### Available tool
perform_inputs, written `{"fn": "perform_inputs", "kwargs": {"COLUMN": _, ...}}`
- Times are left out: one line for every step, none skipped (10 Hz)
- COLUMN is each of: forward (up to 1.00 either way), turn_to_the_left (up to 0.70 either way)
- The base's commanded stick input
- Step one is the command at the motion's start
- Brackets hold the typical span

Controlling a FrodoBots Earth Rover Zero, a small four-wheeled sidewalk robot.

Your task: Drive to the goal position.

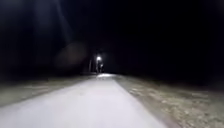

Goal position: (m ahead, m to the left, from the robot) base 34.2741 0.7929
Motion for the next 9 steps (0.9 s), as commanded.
{"fn": "perform_inputs", "kwargs": {"forward": 1.00, "turn_to_the_left": 0.21}}
{"fn": "perform_inputs", "kwargs": {"forward": 1.00, "turn_to_the_left": 0.06}}
{"fn": "perform_inputs", "kwargs": {"forward": 1.00, "turn_to_the_left": 0.00}}
{"fn": "perform_inputs", "kwargs": {"forward": 1.00, "turn_to_the_left": 0.00}}
{"fn": "perform_inputs", "kwargs": {"forward": 1.00, "turn_to_the_left": 0.25}}
{"fn": "perform_inputs", "kwargs": {"forward": 1.00, "turn_to_the_left": 0.11}}
{"fn": "perform_inputs", "kwargs": {"forward": 1.00, "turn_to_the_left": 0.00}}
{"fn": "perform_inputs", "kwargs": {"forward": 1.00, "turn_to_the_left": 0.00}}
{"fn": "perform_inputs", "kwargs": {"forward": 1.00, "turn_to_the_left": 0.00}}
